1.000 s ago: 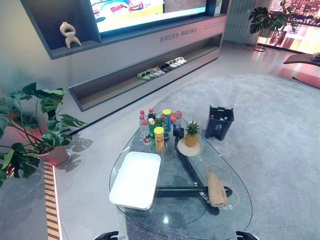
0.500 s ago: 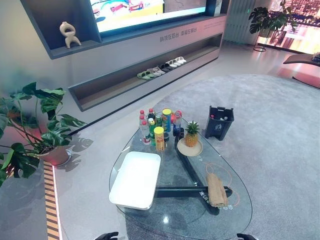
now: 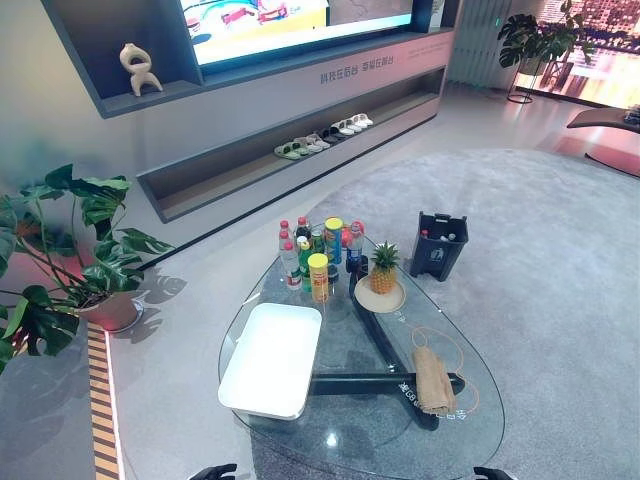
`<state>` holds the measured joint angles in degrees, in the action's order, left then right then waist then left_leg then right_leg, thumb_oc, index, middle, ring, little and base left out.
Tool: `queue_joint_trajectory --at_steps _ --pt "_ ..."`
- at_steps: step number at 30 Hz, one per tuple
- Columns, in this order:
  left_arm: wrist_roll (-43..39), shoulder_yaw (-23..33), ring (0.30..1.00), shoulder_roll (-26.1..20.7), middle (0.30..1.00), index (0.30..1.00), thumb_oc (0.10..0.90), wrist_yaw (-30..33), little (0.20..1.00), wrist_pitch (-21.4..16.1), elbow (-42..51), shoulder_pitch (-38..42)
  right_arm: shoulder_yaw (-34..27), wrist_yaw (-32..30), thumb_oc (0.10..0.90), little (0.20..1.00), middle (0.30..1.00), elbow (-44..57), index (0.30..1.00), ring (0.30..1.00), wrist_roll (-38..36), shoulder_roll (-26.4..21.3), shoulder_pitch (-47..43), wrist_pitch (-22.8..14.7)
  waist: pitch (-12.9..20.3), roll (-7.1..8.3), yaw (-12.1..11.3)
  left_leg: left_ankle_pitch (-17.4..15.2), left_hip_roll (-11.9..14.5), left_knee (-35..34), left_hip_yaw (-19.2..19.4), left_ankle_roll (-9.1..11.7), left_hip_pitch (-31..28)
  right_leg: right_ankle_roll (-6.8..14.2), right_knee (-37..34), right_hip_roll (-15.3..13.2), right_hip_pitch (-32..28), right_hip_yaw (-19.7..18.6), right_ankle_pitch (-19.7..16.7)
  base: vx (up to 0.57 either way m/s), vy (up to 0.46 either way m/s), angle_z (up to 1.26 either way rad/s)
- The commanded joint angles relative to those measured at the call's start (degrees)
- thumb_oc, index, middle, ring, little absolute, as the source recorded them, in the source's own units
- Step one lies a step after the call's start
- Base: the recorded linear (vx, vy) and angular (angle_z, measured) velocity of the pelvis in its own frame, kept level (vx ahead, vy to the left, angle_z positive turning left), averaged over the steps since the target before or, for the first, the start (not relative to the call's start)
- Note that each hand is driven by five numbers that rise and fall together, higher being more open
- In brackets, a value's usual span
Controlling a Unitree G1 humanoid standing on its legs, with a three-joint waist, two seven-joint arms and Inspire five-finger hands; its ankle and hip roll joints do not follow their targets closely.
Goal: Wipe the table with a cloth and put it in the basket.
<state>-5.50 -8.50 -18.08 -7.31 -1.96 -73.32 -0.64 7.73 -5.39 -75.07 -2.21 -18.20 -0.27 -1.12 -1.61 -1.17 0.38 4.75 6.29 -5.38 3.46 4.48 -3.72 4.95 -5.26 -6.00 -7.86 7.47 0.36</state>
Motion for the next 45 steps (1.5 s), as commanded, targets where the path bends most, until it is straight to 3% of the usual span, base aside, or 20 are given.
queue_joint_trajectory --at_steps 1,7,12,20,23,26,36,45 --pt "-0.62 1.2 0.9 -1.54 0.9 0.9 0.8 0.54 0.9 -1.63 -2.41 4.27 -1.13 -2.36 0.8 0.9 0.9 -2.08 0.9 0.9 2.34 -1.83 -4.73 -1.38 -2.59 1.25 -0.27 -5.76 1.23 0.38 1.16 0.33 -3.26 3.33 0.26 -4.22 1.3 0.14 -1.9 0.05 -0.014 0.0" --pt "-1.28 1.63 0.9 -2.06 0.9 0.9 0.8 0.82 0.9 -1.77 -1.95 3.37 -0.82 -2.56 0.8 0.9 0.9 -1.97 0.9 0.9 5.04 -2.57 -4.07 -0.8 -3.25 1.36 -0.43 -5.35 1.37 0.38 1.32 0.48 -2.46 3.52 0.26 -4.09 2.4 0.1 -2.38 0.03 -0.008 0.0" --pt "-2.49 1.47 0.9 -2.31 0.9 0.9 0.8 1.78 0.9 -1.74 -1.64 4.42 0.72 -3.24 0.8 0.9 0.9 -1.73 0.9 0.9 7.39 -3.0 -4.05 -0.98 -5.97 1.49 -0.34 -4.03 1.5 0.38 1.45 0.72 0.32 3.54 0.26 -3.93 5.35 -0.02 -3.7 -0.01 -0.019 0.0" --pt "-15.72 1.21 0.9 -2.56 0.9 0.9 0.8 3.28 0.9 -1.85 0.29 12.06 4.52 -5.27 0.8 0.9 0.9 -0.51 0.9 0.9 9.22 -5.36 -11.62 -1.06 -15.29 -0.06 0.16 -1.35 0.01 0.38 -0.23 -0.03 8.12 2.26 0.8 -3.45 14.12 -2.52 -6.2 -0.18 0.003 -0.03" --pt "-22.3 1.65 0.9 -4.51 0.9 0.9 0.8 2.63 0.9 -2.17 0.07 16.13 5.72 -6.37 0.8 0.9 0.9 0.33 0.9 0.9 7.47 -7.04 -14.73 -1.62 -20.32 -0.16 0.49 -0.52 -0.39 5.36 -1.99 0.38 15.26 1.5 6.15 -3.3 20.51 -4.04 -5.53 -0.24 -0.034 -0.06" --pt "-27.63 2.6 0.9 -5.57 0.9 0.9 0.8 2.28 0.9 -1.56 0.48 18.38 6.3 -8.22 0.8 0.9 0.9 0.61 0.9 0.9 5.58 -8.06 -16.68 -3.19 -22.85 -0.02 0.47 -1.21 -0.84 10.5 -2.96 0.57 21.17 1.38 12.25 -3.49 26.53 -4.01 -3.77 -0.15 -0.018 0.01" --pt "-26.85 1.37 0.9 -4.68 0.9 0.9 0.8 3.9 0.9 -1.93 4.2 19.85 3.74 -15.7 0.8 0.9 0.9 4.79 0.9 0.9 1.78 -8.62 -20.76 -4.73 -25.36 0.18 -0.1 -4.19 -2.56 23.07 -4.21 -0.14 33.64 0.87 24.89 -3.4 38.43 -3.8 0.28 -0.08 -0.044 0.09" --pt "-28.91 1.52 0.9 -5.3 0.9 0.9 0.8 6.01 0.9 -3.83 6.19 21.01 4.14 -19.09 0.8 0.9 0.9 6.3 0.9 0.9 2.04 -8.52 -22.99 -6.57 -26.6 0.09 -0.13 -6.29 -2.4 30.01 -4.41 -0.66 39.41 -0.17 31.48 -2.71 43.83 -3.99 2.28 -0.04 -0.028 -0.03"
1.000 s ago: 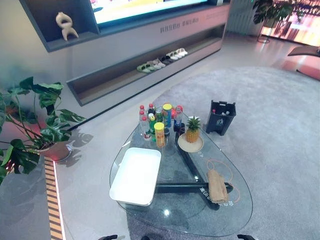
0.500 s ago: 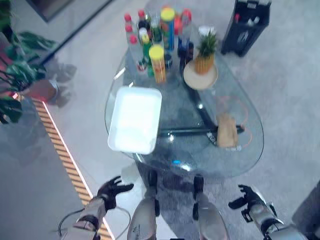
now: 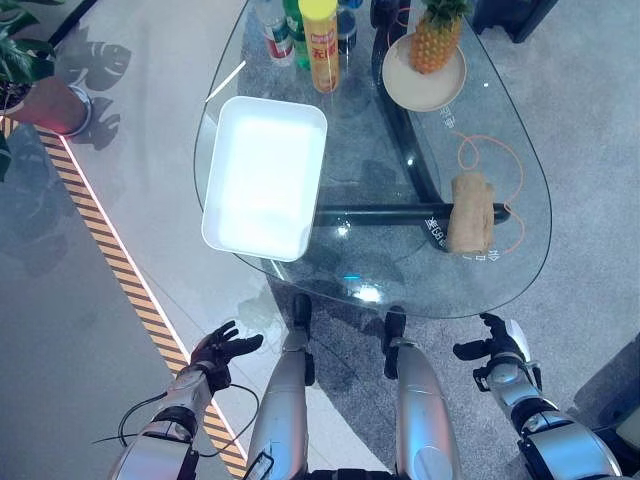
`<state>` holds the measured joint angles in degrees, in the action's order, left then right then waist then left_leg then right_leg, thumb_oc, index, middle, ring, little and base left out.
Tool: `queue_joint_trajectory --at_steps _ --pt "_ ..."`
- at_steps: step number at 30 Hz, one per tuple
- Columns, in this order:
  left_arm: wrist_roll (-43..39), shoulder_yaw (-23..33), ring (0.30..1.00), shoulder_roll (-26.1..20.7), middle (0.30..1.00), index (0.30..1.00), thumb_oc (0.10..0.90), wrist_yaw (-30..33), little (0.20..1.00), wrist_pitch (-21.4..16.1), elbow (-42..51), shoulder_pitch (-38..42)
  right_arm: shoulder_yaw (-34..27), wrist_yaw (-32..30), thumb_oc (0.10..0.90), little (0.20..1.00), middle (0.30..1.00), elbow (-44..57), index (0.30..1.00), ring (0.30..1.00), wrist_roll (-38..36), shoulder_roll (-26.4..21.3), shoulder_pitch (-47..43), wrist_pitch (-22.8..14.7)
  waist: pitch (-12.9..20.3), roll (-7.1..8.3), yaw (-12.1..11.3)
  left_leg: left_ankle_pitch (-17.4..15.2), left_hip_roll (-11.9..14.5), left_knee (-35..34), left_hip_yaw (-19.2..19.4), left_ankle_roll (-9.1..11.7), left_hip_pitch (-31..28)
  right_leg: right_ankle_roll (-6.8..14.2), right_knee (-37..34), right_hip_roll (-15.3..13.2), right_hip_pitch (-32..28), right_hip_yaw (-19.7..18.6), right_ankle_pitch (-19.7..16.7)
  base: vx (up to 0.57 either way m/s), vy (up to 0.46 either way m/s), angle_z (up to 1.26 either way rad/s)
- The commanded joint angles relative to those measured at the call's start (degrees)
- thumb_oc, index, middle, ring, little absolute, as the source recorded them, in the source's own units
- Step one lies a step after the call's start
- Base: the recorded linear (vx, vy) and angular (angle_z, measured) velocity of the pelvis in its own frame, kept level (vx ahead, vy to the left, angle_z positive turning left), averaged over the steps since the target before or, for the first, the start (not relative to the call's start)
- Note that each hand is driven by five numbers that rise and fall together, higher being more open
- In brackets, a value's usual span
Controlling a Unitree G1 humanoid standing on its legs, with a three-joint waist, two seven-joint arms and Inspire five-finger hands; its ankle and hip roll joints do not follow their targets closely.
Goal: Wipe the table with a cloth and put it in the basket.
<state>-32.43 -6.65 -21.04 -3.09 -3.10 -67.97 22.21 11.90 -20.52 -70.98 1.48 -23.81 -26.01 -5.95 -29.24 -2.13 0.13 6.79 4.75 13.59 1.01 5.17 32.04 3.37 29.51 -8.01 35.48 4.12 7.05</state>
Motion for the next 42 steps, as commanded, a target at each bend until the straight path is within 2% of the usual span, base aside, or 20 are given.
queue_joint_trajectory --at_steps 1,11,22,26,30,35,42 --pt "-2.26 -0.31 0.9 -2.35 0.9 0.9 0.8 2.12 0.9 -2.83 1.29 -1.74 0.16 -4.11 0.8 0.9 0.9 2.37 0.9 0.9 -1.64 -2.93 2.24 -1.7 0.9 0.96 0.05 -8.45 -0.88 11.61 -1.94 -1.33 4.23 1.27 -2.78 -0.66 0.96 -0.55 -4.23 0.0 0.0 0.0" --pt "-4.27 -0.18 0.9 -2.81 0.9 0.9 0.8 2.99 0.9 -4.48 2.68 -1.21 0.28 -5.59 0.8 0.9 0.9 2.29 0.9 0.9 -1.91 -3.43 0.69 -1.67 -0.07 0.38 -0.01 -9.62 -0.79 14.85 -1.84 -1.46 7.05 0.37 1.1 -0.45 4.0 -0.17 -2.63 -0.01 -0.003 -0.01" --pt "-4.17 -0.45 0.9 -2.7 0.9 0.9 0.8 2.46 0.9 -5.5 2.47 -1.71 -0.18 -6.8 0.8 0.9 0.9 2.5 0.9 0.9 -2.73 -3.84 0.33 -2.77 -0.56 0.34 -0.23 -9.49 -1.16 14.74 -1.98 -1.42 7.55 0.01 1.16 -0.14 4.4 0.27 -2.5 0.0 0.002 0.01" --pt "-4.68 -0.93 0.9 -2.73 0.9 0.9 0.8 2.68 0.9 -4.91 2.69 -0.95 -0.96 -7.43 0.8 0.9 0.9 2.25 0.9 0.9 -6.73 -5.09 -1.02 -3.17 -0.56 0.43 -0.33 -9.22 -1.31 14.24 -1.85 -1.49 7.55 0.03 0.3 -0.13 4.23 0.6 -2.94 0.0 0.0 0.0" --pt "-4.04 -1.79 0.9 -1.94 0.9 0.9 0.8 2.99 0.9 -5.69 2.4 -1.1 -4.16 -10.07 0.8 0.9 0.9 2.32 0.9 0.9 -10.99 -5.05 -1.4 -5.84 -0.56 0.46 -0.35 -9.63 -1.44 14.42 -1.95 -1.59 7.18 0.23 0.4 0.08 3.7 0.37 -2.95 0.0 0.0 0.01" --pt "-4.82 -2.37 0.9 -2.79 0.9 0.9 0.8 1.83 0.9 -6.34 0.83 -0.76 -6.76 -11.44 0.8 0.9 0.9 1.72 0.9 0.9 -15.0 -8.32 -3.51 -10.22 -0.56 0.62 -0.59 -9.74 -1.49 13.67 -1.79 -1.75 6.34 0.44 -0.32 -0.17 2.8 0.76 -3.17 0.0 0.0 0.0" --pt "-5.88 -2.94 0.9 -3.89 0.9 0.9 0.8 1.48 0.9 -5.72 1.65 -1.04 -9.74 -17.75 0.8 0.9 0.9 7.14 0.9 0.9 -18.28 -11.83 -4.96 -12.71 -0.56 0.73 -0.6 -9.53 -1.42 12.33 -1.49 -1.94 5.19 0.61 -1.35 -0.47 1.78 1.34 -3.44 0.0 0.001 0.01"
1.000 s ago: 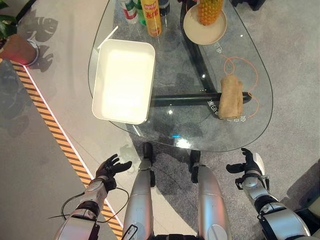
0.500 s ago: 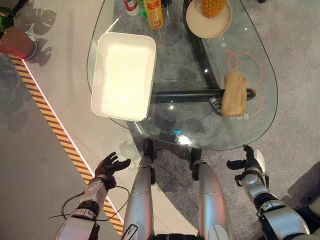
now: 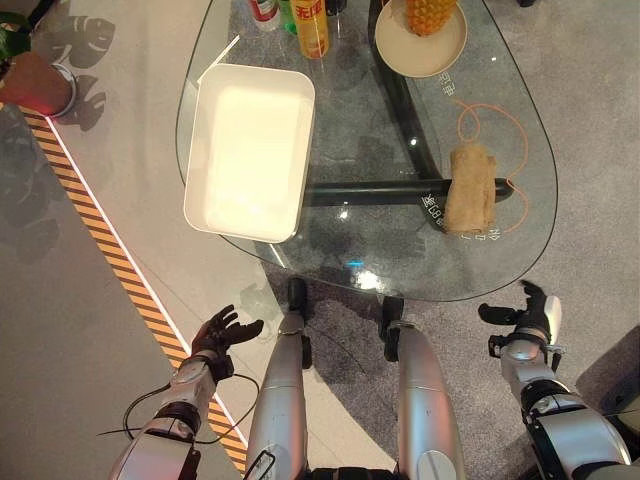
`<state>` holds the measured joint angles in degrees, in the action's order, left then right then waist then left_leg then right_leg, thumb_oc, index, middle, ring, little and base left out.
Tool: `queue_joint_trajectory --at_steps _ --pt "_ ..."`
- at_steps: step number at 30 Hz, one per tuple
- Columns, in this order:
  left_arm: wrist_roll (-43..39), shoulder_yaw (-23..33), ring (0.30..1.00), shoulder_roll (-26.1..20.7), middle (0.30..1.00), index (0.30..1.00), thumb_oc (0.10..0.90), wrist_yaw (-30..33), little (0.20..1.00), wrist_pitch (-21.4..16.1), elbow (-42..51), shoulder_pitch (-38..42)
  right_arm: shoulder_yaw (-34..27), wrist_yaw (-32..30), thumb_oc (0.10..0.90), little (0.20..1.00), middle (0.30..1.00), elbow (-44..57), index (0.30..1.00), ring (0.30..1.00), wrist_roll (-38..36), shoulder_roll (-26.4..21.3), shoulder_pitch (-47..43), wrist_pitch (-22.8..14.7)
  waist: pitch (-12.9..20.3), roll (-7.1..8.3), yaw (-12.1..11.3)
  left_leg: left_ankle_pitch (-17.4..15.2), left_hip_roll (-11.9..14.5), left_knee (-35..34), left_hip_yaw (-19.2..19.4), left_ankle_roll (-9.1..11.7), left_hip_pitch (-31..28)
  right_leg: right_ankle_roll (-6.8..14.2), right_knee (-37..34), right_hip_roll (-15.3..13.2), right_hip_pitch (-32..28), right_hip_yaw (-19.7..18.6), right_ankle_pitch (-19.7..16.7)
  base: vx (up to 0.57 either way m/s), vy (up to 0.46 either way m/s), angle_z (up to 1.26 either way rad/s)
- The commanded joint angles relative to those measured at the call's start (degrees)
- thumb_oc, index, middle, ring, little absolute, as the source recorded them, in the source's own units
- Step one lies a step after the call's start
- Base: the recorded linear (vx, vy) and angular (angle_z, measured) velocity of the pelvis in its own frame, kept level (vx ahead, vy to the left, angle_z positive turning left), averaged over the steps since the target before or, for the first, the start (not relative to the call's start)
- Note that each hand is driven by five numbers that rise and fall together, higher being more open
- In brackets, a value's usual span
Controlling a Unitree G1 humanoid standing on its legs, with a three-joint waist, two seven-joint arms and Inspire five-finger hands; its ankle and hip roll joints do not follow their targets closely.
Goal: Wipe the table with a cloth and put it in the basket.
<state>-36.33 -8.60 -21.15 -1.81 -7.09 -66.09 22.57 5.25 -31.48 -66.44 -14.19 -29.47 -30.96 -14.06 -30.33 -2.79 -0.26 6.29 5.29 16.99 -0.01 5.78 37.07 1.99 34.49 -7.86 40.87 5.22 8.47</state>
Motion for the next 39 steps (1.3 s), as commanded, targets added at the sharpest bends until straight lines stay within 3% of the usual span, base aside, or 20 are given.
queue_joint_trajectory --at_steps 1,10,16,27,39 --pt "-1.91 -1.0 0.9 -3.82 0.9 0.9 0.8 0.31 0.9 -1.68 -0.1 -1.46 -3.77 -7.91 0.8 0.9 0.9 3.72 0.9 0.9 -3.07 -6.68 -0.48 -4.71 0.54 1.42 -0.18 -9.05 -1.93 8.73 -0.4 -2.57 0.03 1.99 -6.54 -0.64 -3.71 0.29 -4.87 0.0 0.002 0.06" --pt "-2.32 -2.21 0.9 -3.96 0.9 0.9 0.8 0.55 0.9 -1.19 0.16 -0.51 -5.2 -10.76 0.8 0.9 0.9 7.71 0.9 0.9 -6.23 -9.77 -5.78 -9.6 0.54 1.04 -0.32 -8.73 -2.0 7.27 -0.18 -2.56 -0.49 2.31 -7.84 -1.1 -4.04 0.65 -5.31 0.0 0.002 0.02" --pt "-2.98 -3.02 0.9 -3.98 0.9 0.9 0.8 1.15 0.9 -0.67 0.98 -0.5 -2.42 -11.74 0.8 0.9 0.9 14.05 0.9 0.9 -6.31 -10.22 -8.91 -9.9 0.54 0.82 -0.35 -8.48 -2.18 6.45 -0.07 -2.48 -0.72 2.28 -8.51 -1.27 -4.09 0.84 -5.41 0.0 0.0 0.0" --pt "-2.8 -2.83 0.9 -3.04 0.9 0.9 0.8 1.74 0.9 -0.3 1.74 -0.64 3.86 -9.45 0.8 0.9 0.9 27.59 0.9 0.9 -3.1 -6.6 -10.78 -5.29 0.54 0.54 -0.05 -7.86 -2.58 5.12 0.39 -2.38 -1.44 1.85 -9.03 -1.17 -4.24 0.47 -5.2 0.0 0.008 0.0" --pt "-2.23 -4.23 0.9 -0.69 0.9 0.9 0.8 1.98 0.9 -1.26 0.72 -0.15 7.29 -9.01 0.8 0.9 0.9 24.66 0.9 0.9 -4.94 -1.77 -13.03 -1.83 0.54 -0.38 -0.55 -7.78 -2.81 4.78 1.03 -2.42 -2.0 1.29 -9.21 -1.42 -4.61 0.41 -4.89 0.0 0.003 0.0"
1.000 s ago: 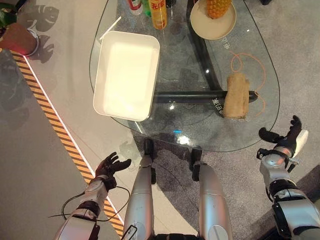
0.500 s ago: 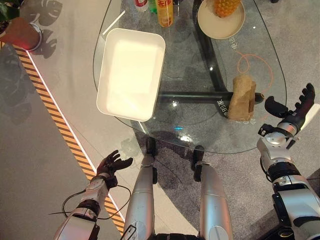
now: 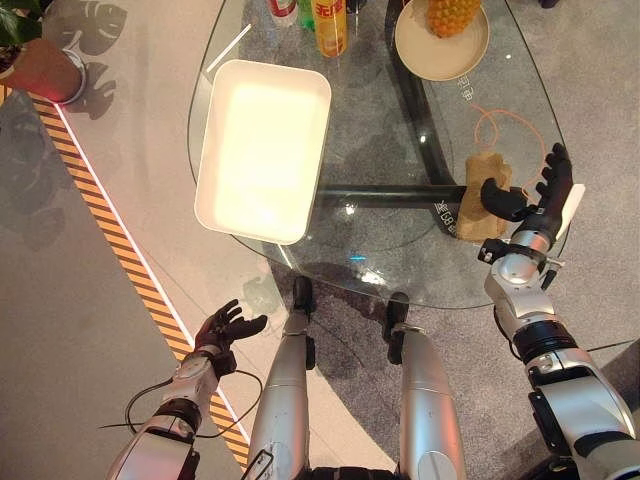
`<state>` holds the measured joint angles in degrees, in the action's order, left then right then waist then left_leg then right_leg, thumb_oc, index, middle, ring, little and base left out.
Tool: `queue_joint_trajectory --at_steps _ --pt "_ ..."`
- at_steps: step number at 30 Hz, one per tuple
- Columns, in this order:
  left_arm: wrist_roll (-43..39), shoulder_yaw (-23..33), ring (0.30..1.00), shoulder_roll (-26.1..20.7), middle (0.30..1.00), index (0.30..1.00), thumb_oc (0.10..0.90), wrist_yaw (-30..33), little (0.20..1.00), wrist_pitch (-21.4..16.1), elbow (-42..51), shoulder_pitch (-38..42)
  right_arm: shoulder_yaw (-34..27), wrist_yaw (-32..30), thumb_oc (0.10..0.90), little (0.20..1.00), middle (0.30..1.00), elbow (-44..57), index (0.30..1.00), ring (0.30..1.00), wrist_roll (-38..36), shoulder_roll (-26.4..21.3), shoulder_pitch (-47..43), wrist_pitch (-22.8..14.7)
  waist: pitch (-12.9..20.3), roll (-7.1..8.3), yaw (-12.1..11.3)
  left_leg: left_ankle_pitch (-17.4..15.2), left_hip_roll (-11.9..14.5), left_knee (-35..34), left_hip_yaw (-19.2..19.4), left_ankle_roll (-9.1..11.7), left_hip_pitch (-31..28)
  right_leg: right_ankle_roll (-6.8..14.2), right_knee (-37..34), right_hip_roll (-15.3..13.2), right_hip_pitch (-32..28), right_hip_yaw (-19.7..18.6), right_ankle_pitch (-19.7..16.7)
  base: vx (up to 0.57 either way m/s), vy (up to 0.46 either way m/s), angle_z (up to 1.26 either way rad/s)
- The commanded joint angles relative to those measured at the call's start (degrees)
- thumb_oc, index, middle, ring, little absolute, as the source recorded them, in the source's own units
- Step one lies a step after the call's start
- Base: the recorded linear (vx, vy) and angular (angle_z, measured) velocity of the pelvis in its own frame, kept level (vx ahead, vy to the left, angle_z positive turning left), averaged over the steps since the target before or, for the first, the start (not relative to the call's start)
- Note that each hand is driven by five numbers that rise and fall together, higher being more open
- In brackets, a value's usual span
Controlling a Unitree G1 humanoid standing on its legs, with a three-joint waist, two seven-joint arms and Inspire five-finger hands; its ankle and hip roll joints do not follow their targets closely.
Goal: Wipe the table with a cloth and put it in the basket.
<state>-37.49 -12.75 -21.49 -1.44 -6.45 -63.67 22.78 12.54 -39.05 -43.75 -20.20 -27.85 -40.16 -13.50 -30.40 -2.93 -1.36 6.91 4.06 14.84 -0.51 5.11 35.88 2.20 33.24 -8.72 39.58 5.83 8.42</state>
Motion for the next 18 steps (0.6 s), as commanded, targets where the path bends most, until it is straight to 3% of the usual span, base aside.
queue_joint_trajectory --at_steps 1,5,18 --pt "-0.99 -0.09 0.9 -0.28 0.9 0.9 0.8 1.55 0.9 -1.91 -1.76 -0.22 0.11 -1.52 0.8 0.9 0.9 1.45 0.9 0.9 0.69 -3.17 -4.21 -2.18 0.6 -0.36 0.52 -8.09 -1.6 6.67 1.57 -1.77 -0.73 1.04 -8.18 -0.54 -3.18 -0.21 -5.13 0.0 0.0 0.0" --pt "-0.96 -0.5 0.9 0.28 0.9 0.9 0.8 1.49 0.9 -2.11 -1.92 -0.28 0.44 -0.43 0.8 0.9 0.9 -0.75 0.9 0.9 -2.12 -2.22 -5.25 -0.5 0.6 -0.81 0.32 -8.24 -1.88 6.54 1.83 -1.76 -1.03 0.97 -8.21 -0.59 -3.33 -0.25 -4.91 0.0 0.006 0.01" --pt "-0.99 -2.39 0.9 1.64 0.9 0.9 0.8 1.35 0.9 -2.12 -3.0 1.02 1.33 -0.84 0.8 0.9 0.9 -11.52 0.9 0.9 -1.39 -0.91 -8.79 0.7 0.6 -2.08 -0.59 -8.03 -2.34 6.47 1.82 -2.07 -0.92 1.02 -8.29 -1.15 -2.97 -0.01 -5.44 0.0 0.0 0.0"
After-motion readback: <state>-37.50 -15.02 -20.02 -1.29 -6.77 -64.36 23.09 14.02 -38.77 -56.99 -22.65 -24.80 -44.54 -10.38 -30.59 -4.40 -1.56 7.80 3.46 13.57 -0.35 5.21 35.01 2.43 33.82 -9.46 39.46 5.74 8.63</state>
